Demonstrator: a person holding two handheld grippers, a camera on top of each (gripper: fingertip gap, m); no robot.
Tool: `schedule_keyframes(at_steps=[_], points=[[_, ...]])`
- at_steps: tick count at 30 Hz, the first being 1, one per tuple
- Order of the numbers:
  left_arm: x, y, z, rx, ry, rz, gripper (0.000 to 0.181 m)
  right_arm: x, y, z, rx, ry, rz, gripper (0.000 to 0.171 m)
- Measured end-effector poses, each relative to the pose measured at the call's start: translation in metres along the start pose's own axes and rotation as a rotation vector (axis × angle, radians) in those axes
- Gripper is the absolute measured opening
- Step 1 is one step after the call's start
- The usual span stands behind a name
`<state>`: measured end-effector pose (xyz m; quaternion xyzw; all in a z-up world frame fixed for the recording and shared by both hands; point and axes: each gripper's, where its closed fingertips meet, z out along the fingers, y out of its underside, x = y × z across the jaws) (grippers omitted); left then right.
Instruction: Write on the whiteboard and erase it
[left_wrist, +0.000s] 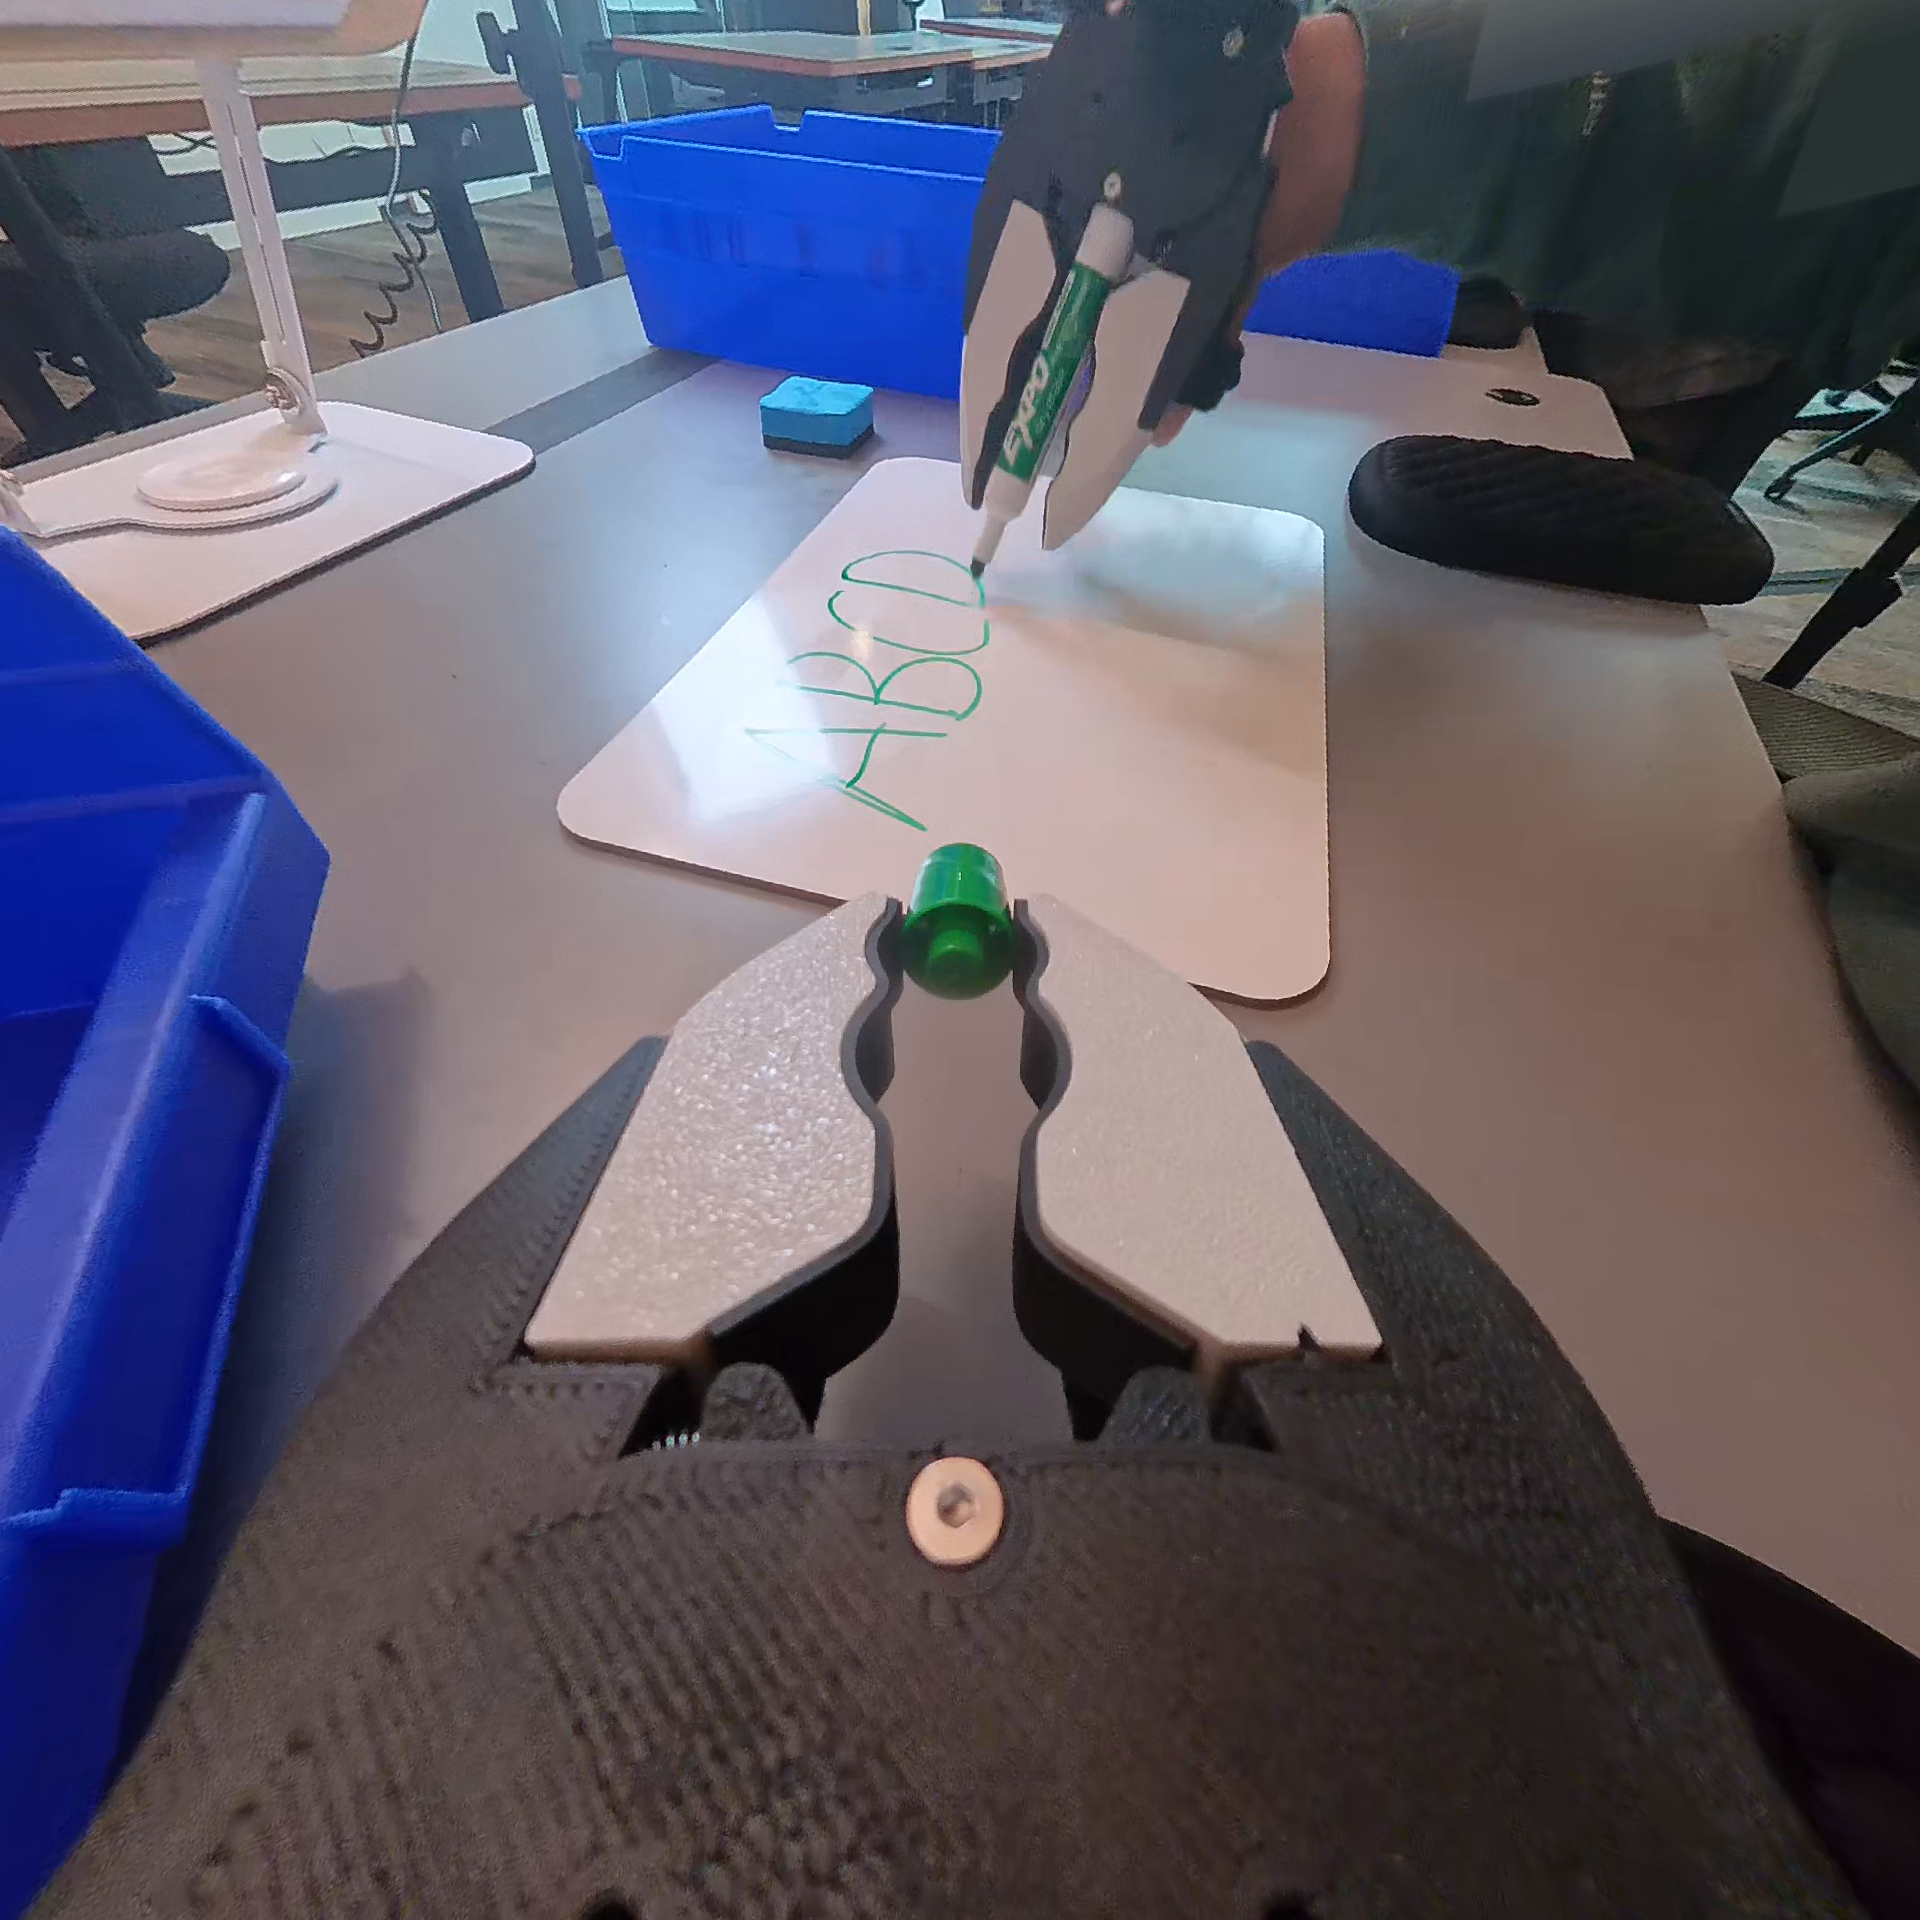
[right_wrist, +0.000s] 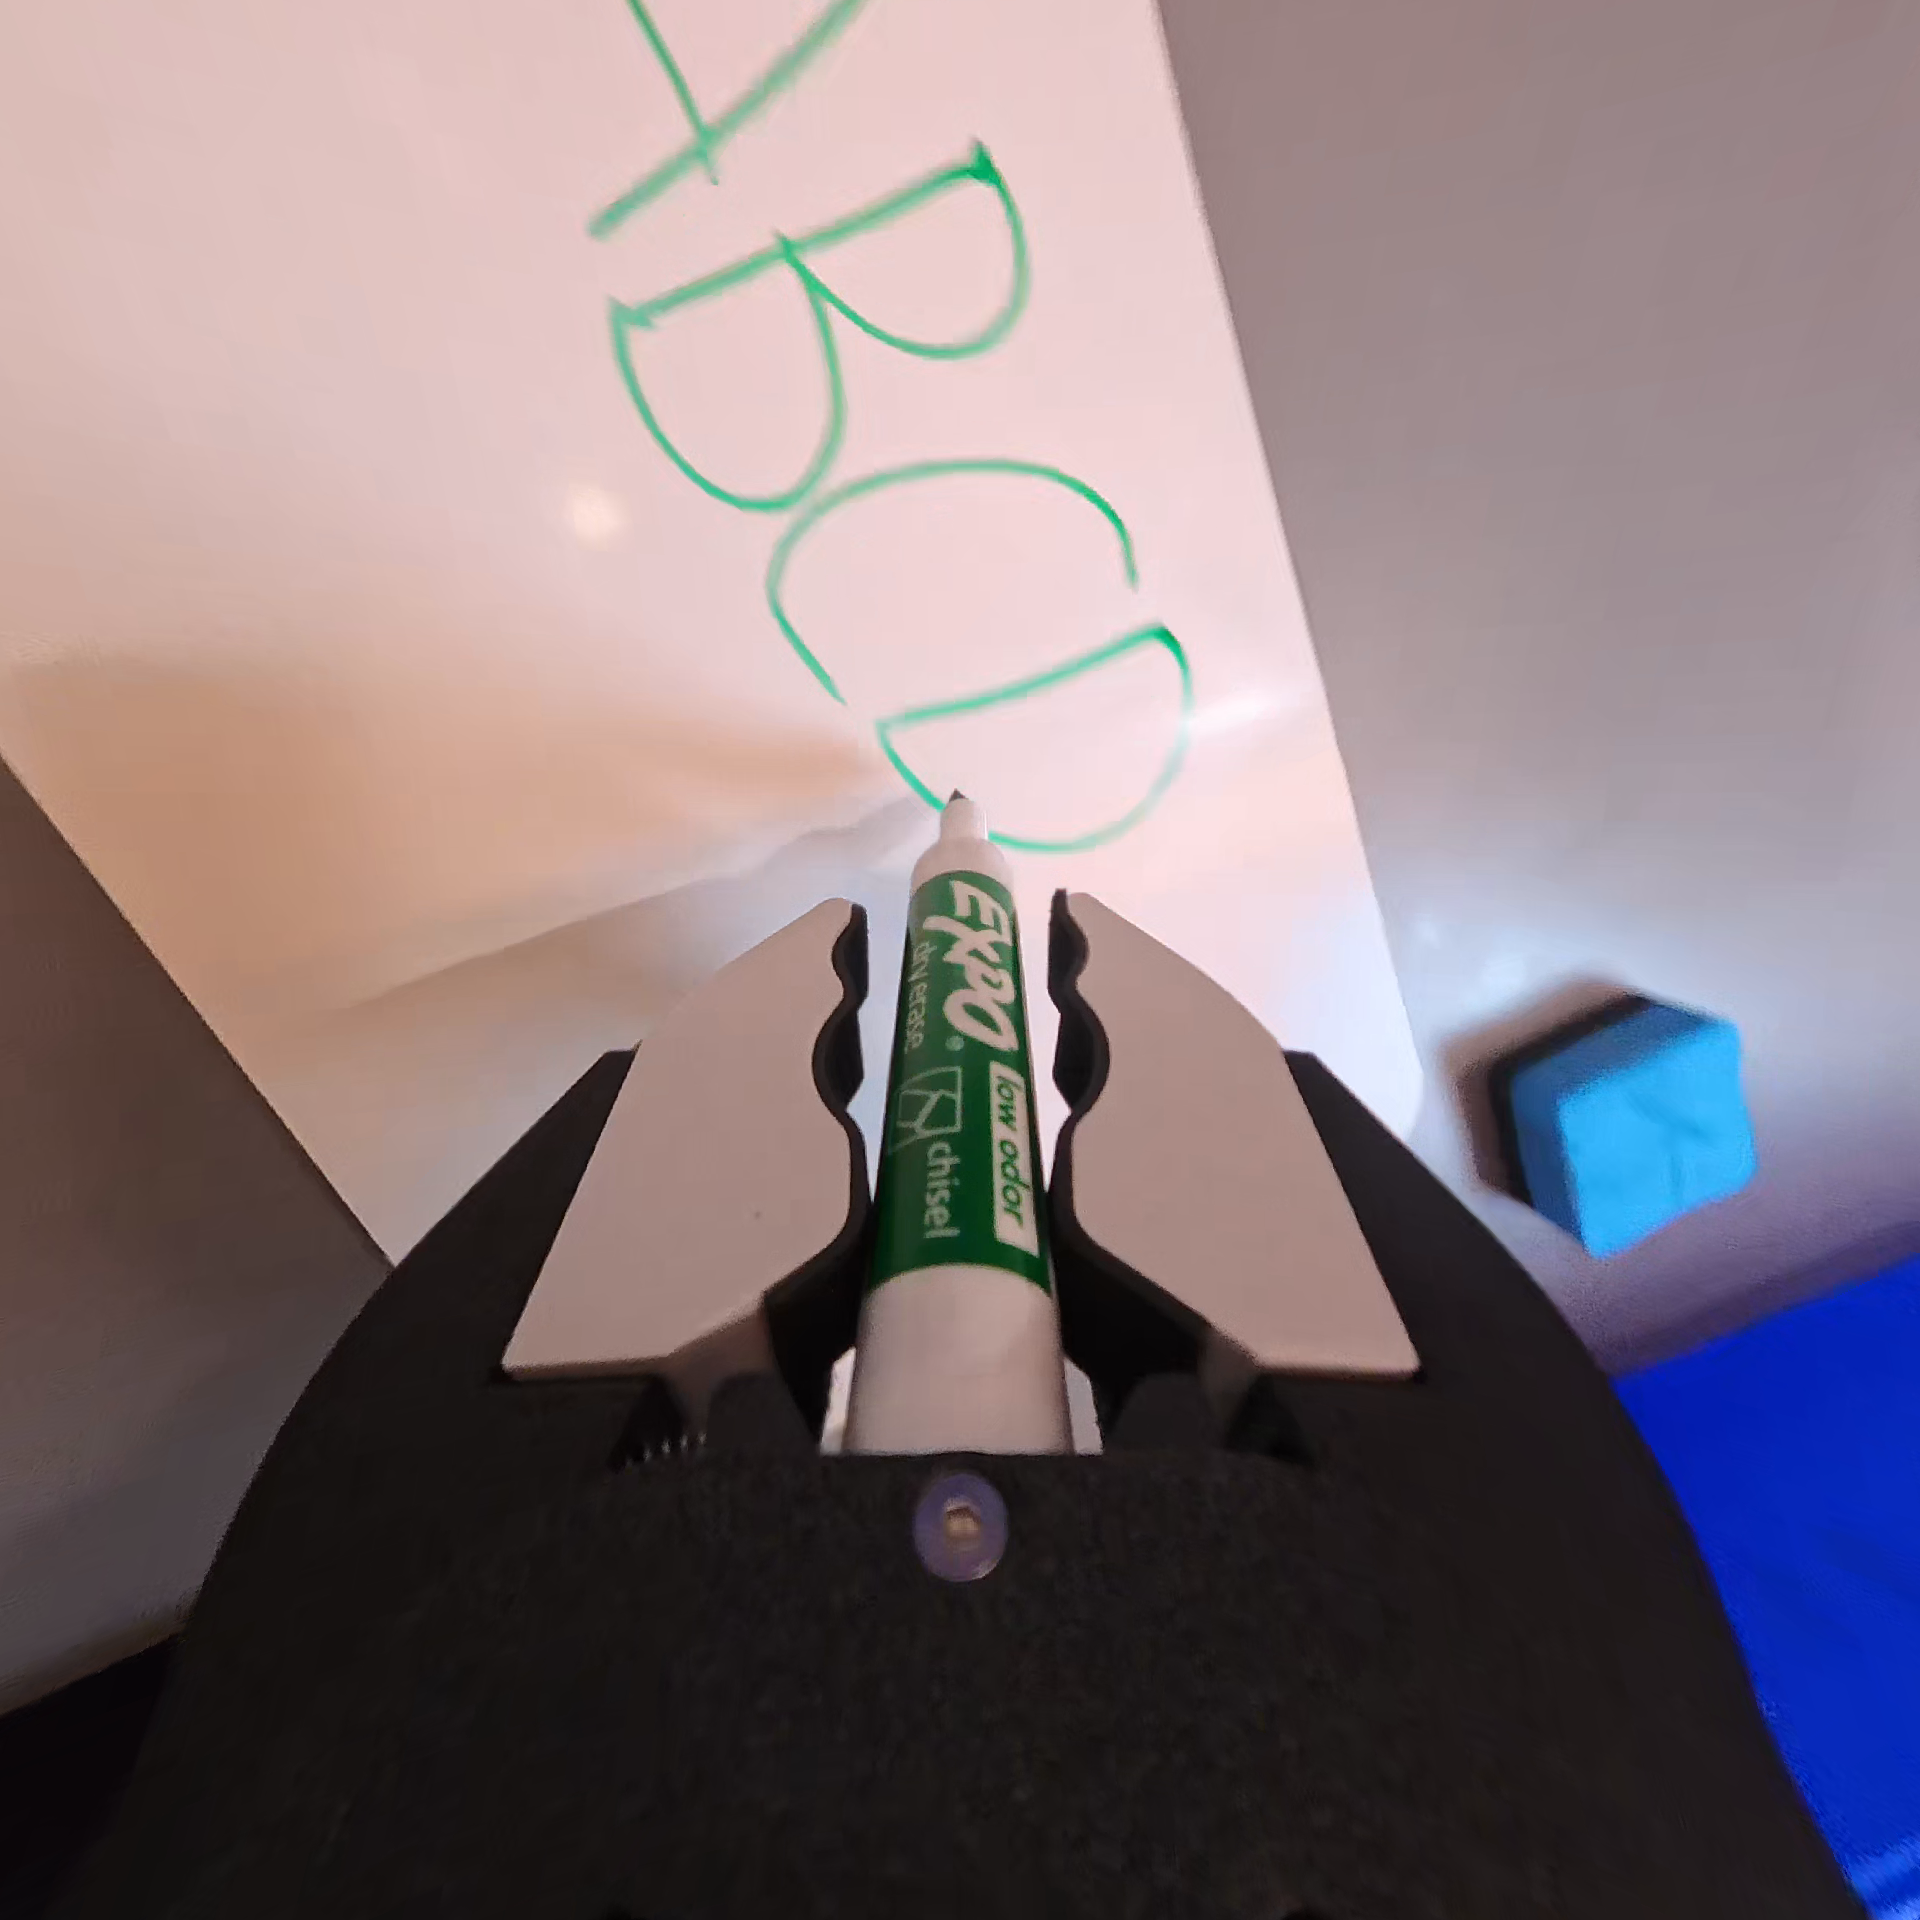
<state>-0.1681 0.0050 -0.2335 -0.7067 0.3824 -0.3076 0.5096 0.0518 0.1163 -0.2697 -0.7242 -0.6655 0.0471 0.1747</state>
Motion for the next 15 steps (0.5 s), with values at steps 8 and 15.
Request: schedule_keyframes(at_steps=[8,15], points=[[0.000,0.000,0.001,0.004,0.004,-0.010,0.020,0.036,0.030,0.000,-0.010,0.070,0.098,0.034],[-0.001,0.000,0.001,0.006,0.004,-0.014,0.020,0.049,0.019,0.005,-0.012,0.061,0.093,0.034]])
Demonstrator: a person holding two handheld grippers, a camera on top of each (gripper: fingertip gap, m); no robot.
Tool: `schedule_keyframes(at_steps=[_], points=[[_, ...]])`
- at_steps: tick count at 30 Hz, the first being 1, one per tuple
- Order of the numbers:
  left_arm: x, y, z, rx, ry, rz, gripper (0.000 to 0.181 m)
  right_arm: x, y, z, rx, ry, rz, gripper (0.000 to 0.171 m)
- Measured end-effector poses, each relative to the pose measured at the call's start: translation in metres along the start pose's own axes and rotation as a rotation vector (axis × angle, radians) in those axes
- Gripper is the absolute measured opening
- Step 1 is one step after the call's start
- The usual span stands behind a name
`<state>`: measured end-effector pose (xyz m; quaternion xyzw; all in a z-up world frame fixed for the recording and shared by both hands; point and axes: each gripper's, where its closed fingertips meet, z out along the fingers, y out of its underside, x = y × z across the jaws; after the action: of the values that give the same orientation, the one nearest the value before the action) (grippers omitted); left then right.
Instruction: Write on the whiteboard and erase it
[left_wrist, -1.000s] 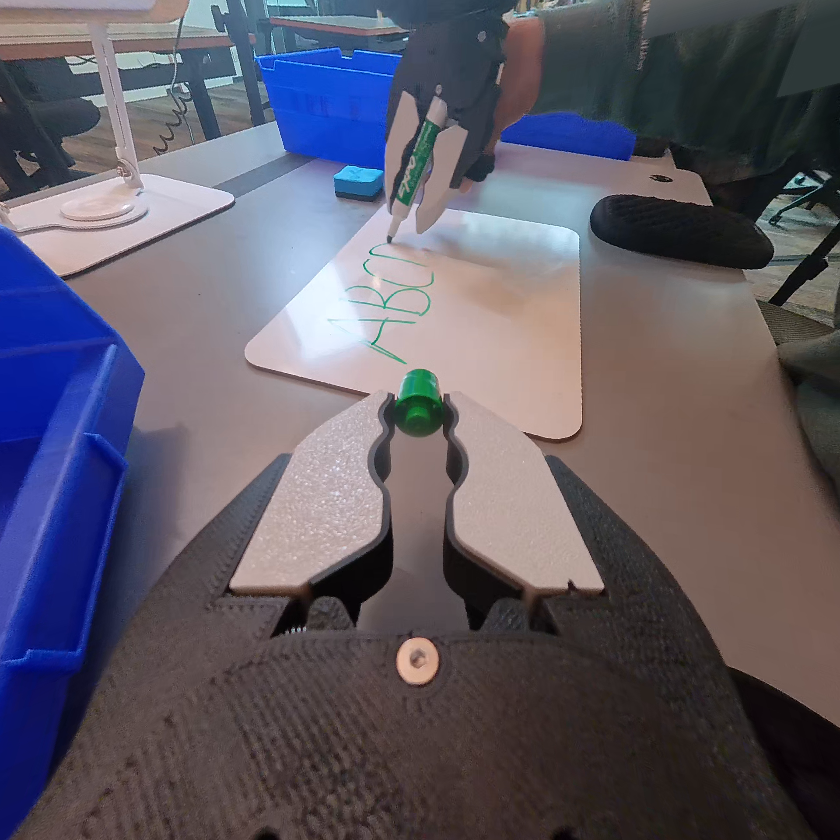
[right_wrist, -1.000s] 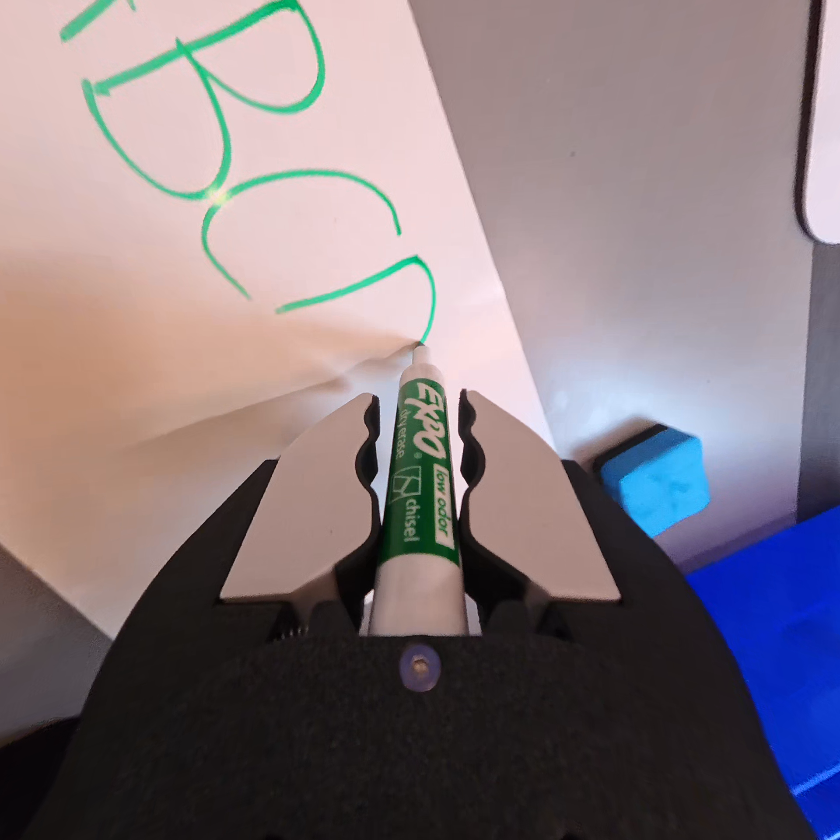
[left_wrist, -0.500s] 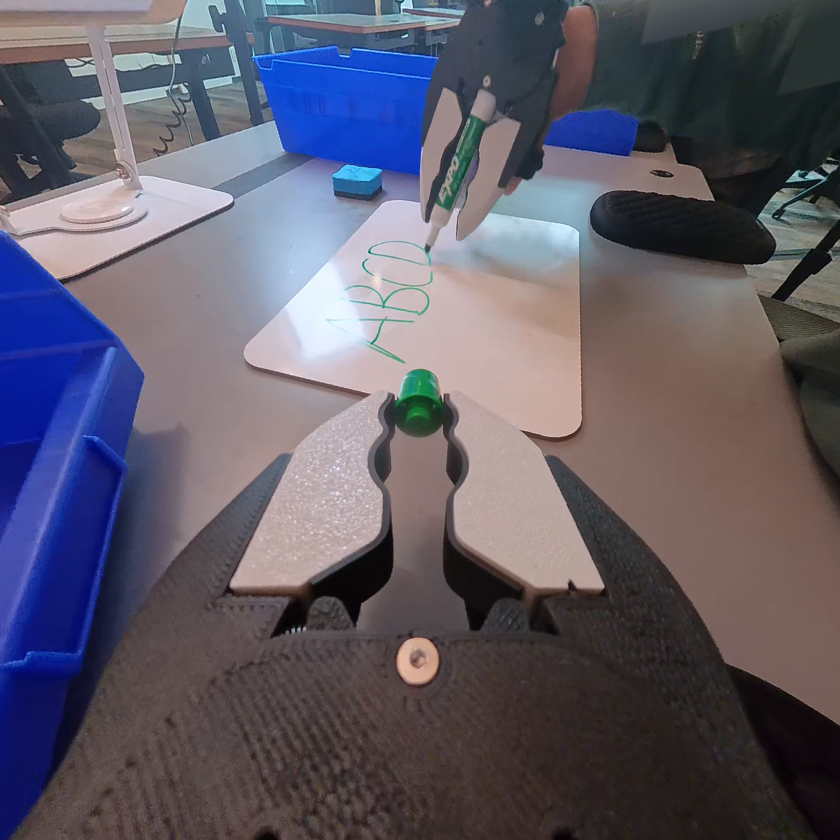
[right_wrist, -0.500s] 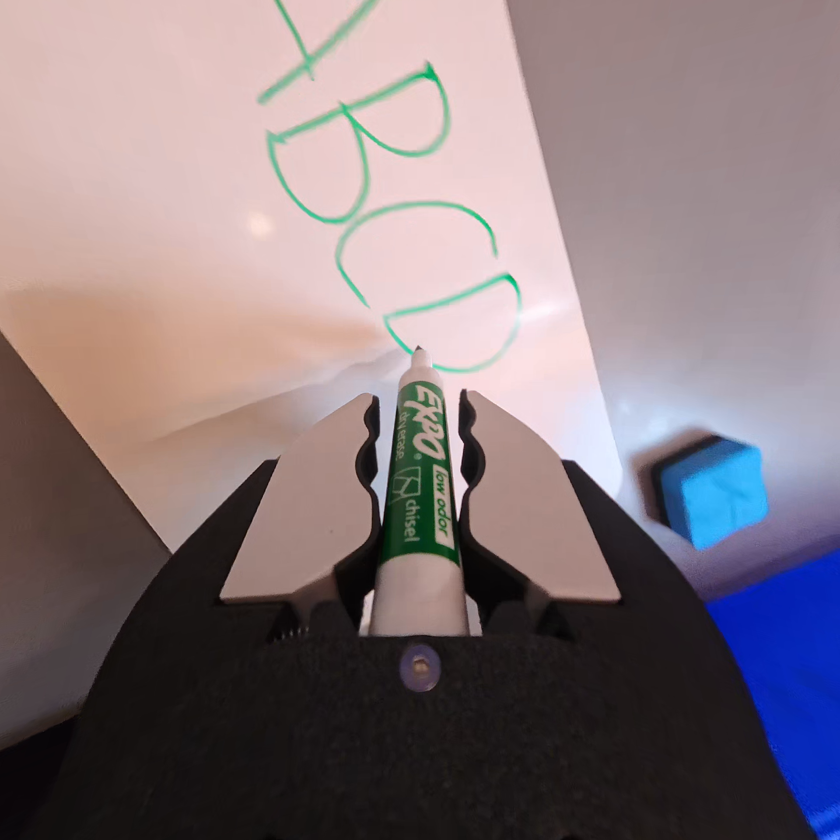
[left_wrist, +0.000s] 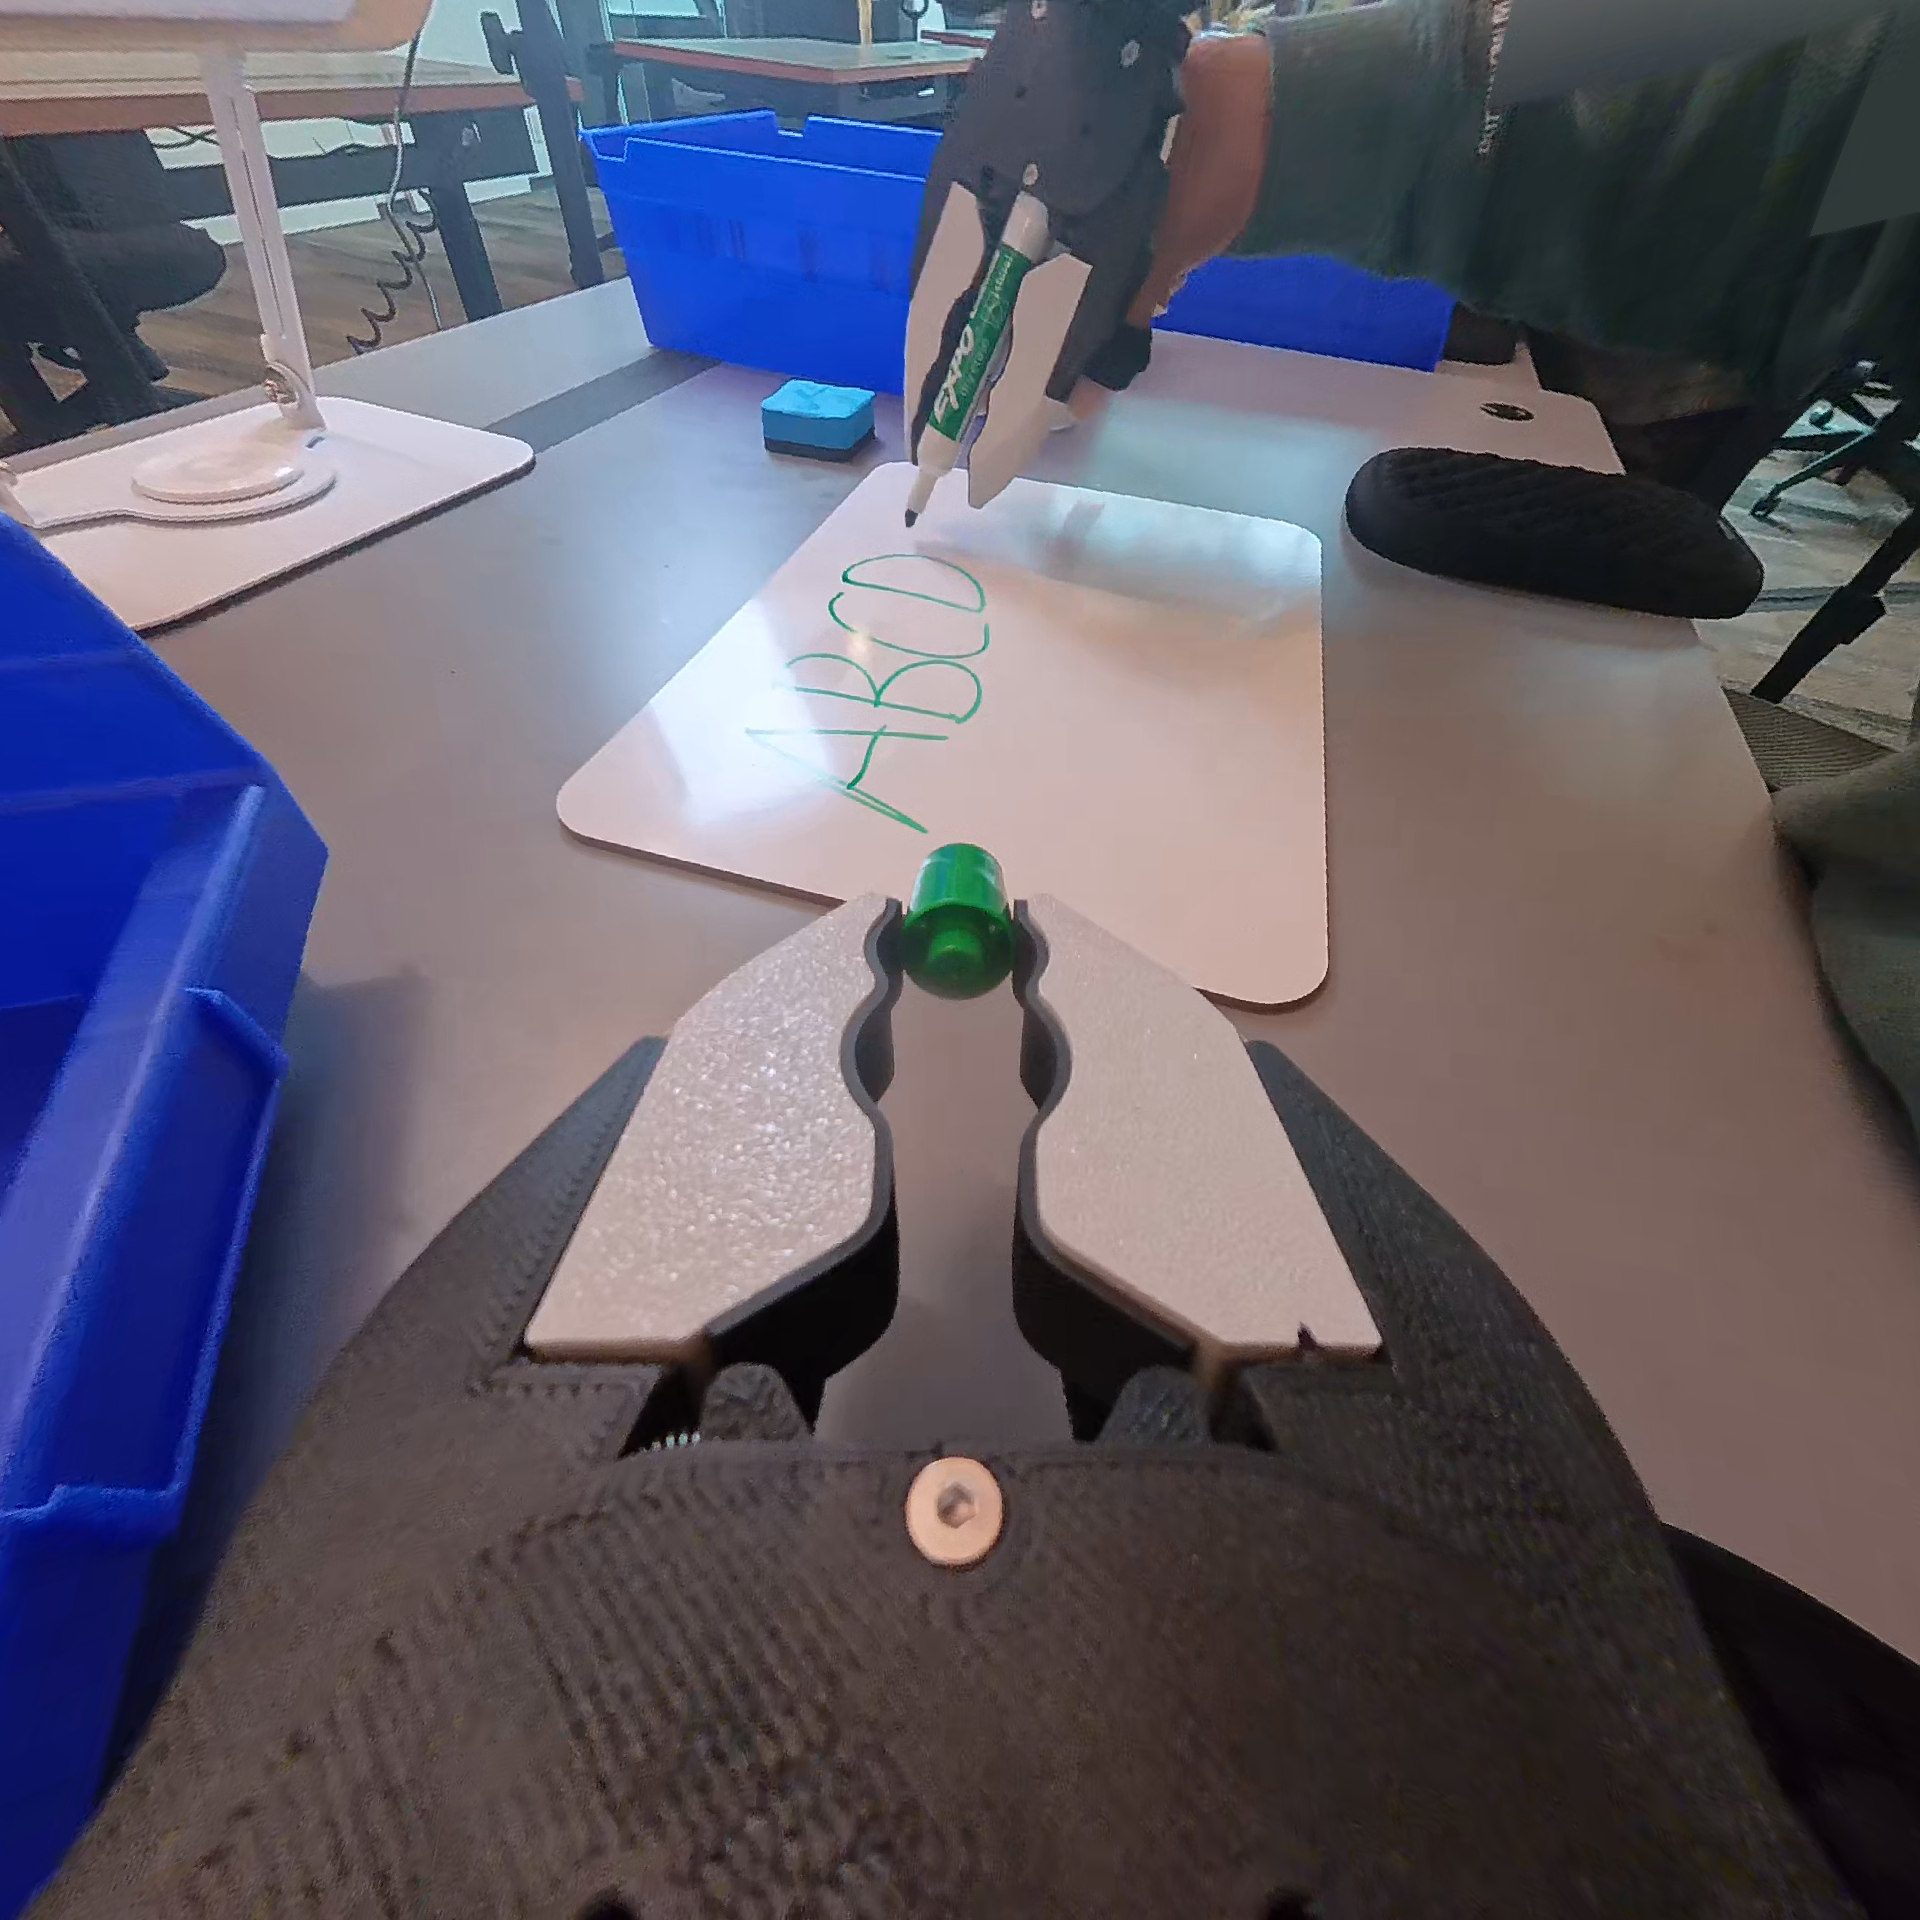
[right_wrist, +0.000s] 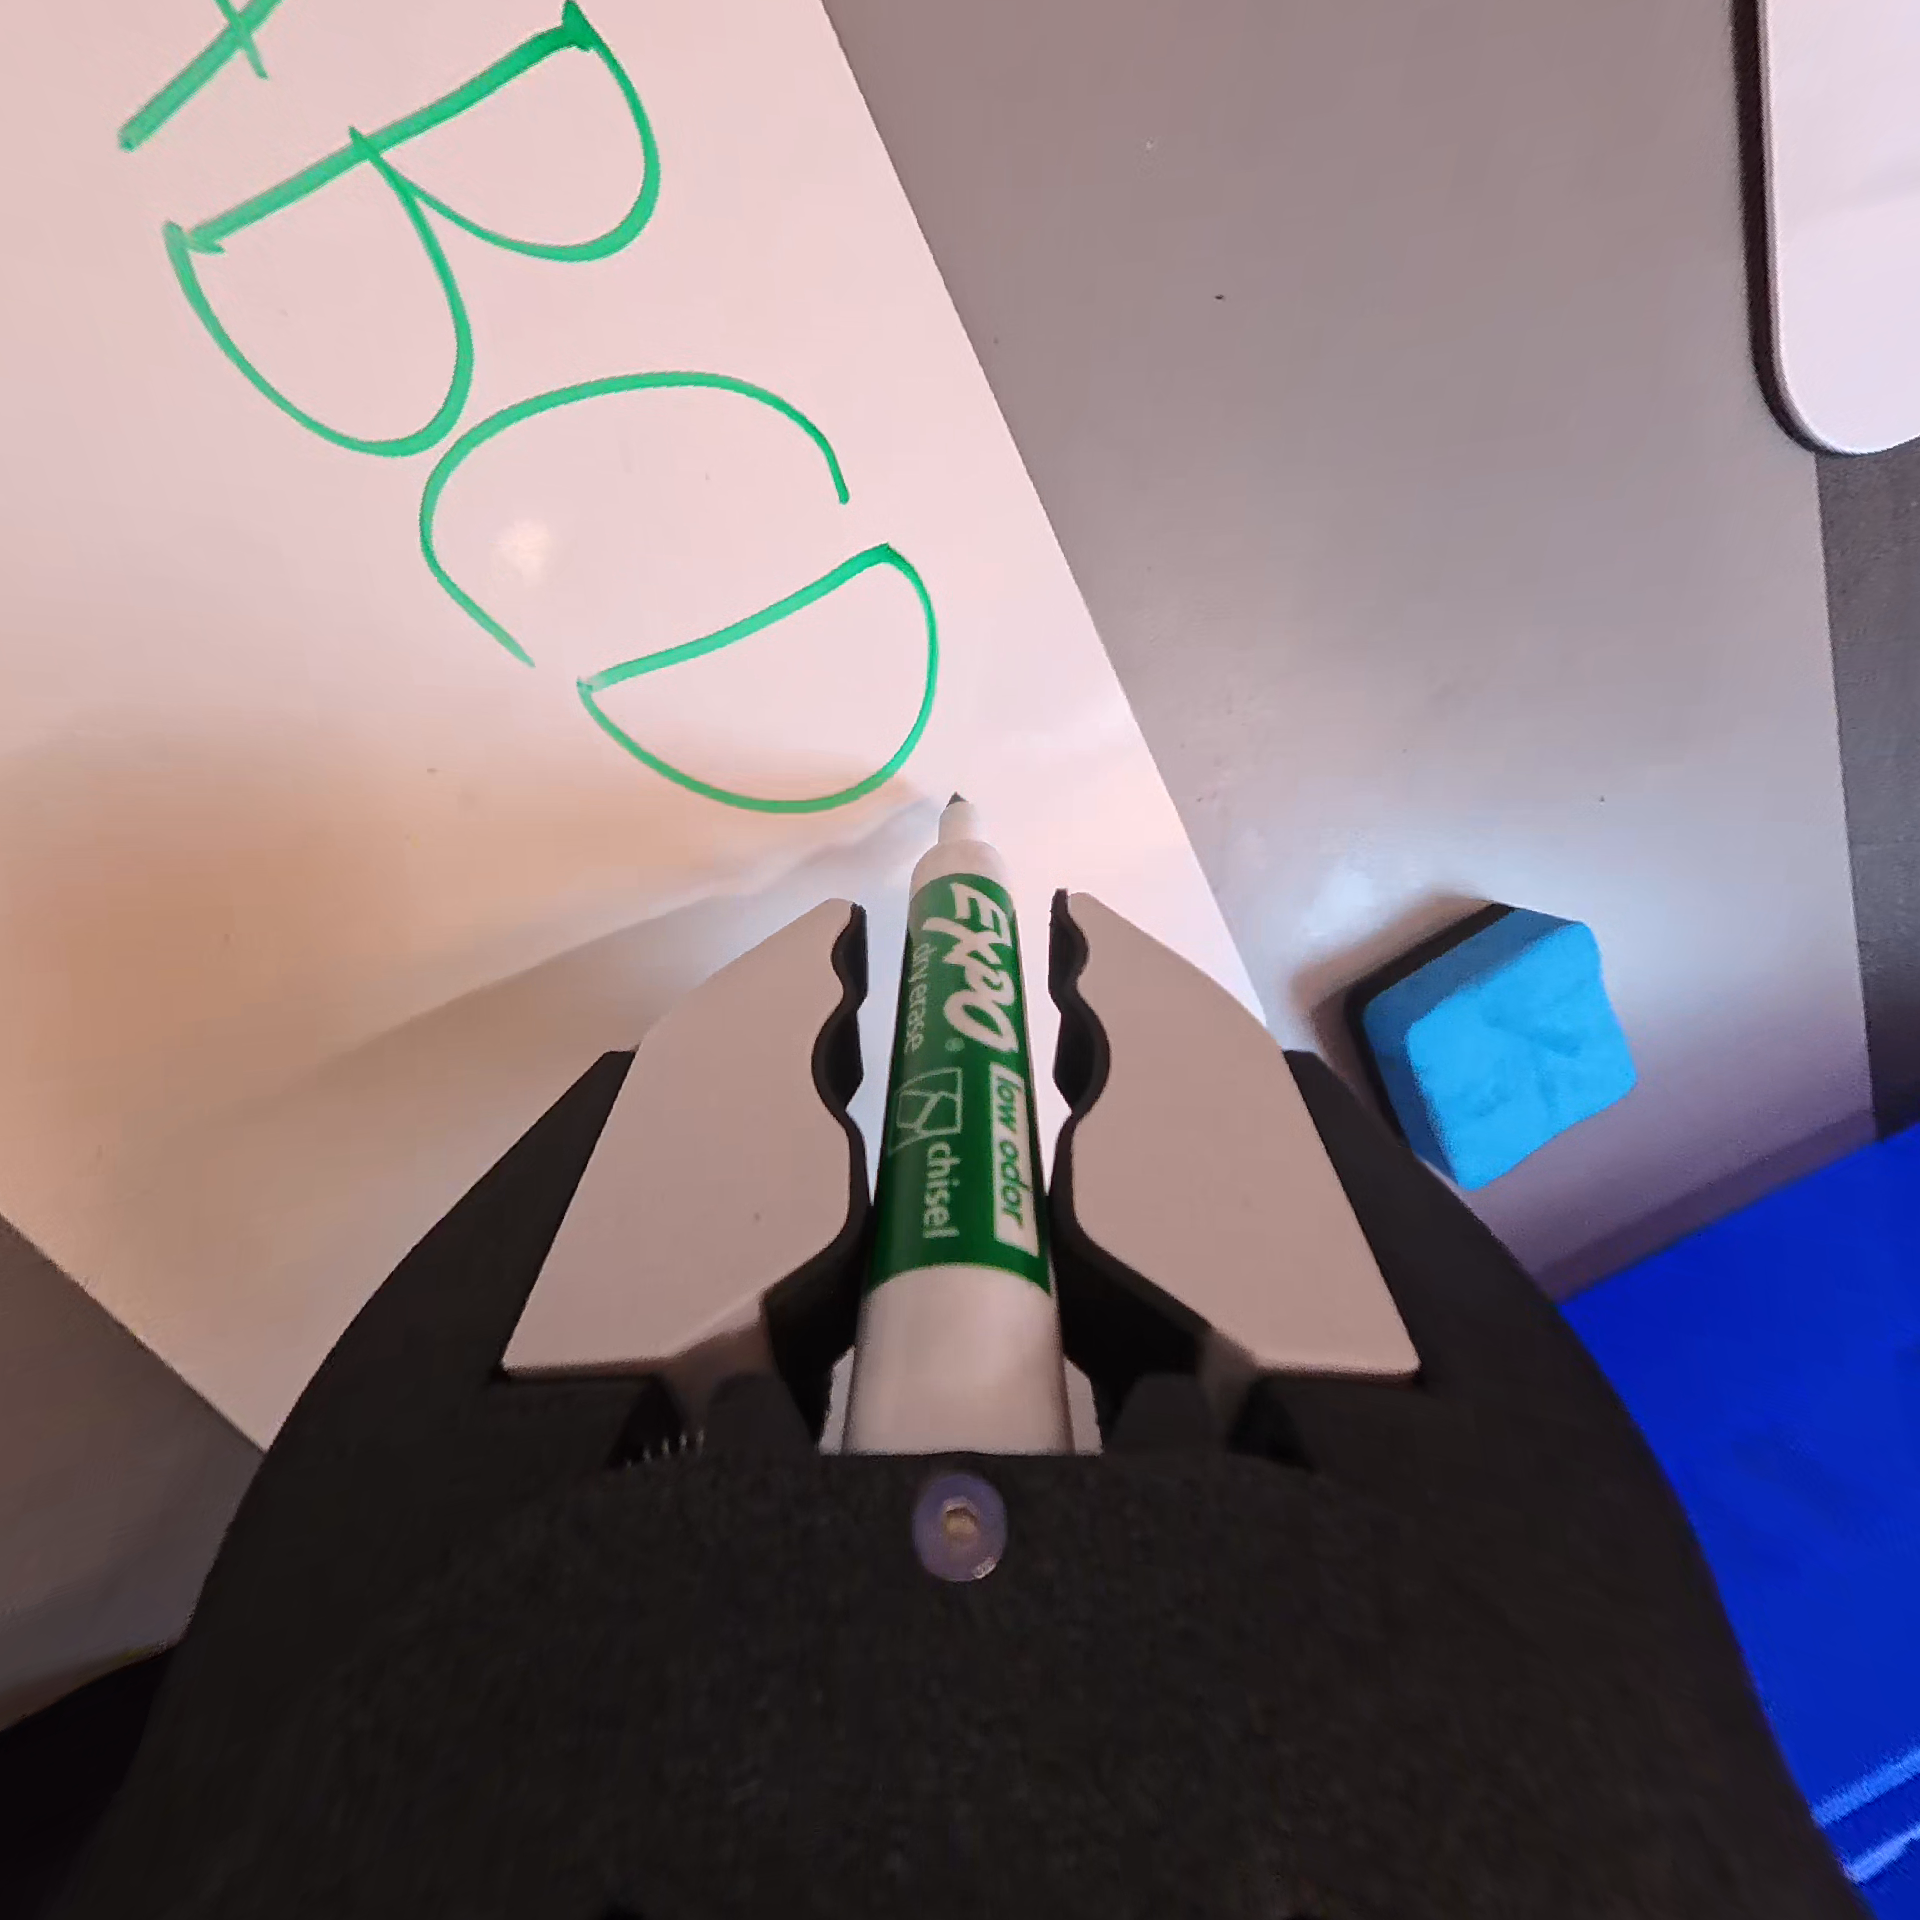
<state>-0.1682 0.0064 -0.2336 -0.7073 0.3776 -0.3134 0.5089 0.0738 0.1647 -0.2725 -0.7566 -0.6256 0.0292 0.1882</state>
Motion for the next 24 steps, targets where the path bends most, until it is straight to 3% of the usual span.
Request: schedule_keyframes(at_steps=[8,15,24], points=[[0.000,0.000,0.000,-0.001,0.001,0.001,0.020,0.005,0.001,0.009,-0.037,-0.024,0.022,0.034],[0.001,0.000,0.001,-0.003,0.003,0.004,0.020,-0.048,0.020,-0.011,-0.093,-0.110,-0.031,0.034],[0.000,0.000,0.000,-0.003,-0.004,0.006,0.020,0.003,0.002,-0.002,-0.006,-0.012,0.031,0.034]])
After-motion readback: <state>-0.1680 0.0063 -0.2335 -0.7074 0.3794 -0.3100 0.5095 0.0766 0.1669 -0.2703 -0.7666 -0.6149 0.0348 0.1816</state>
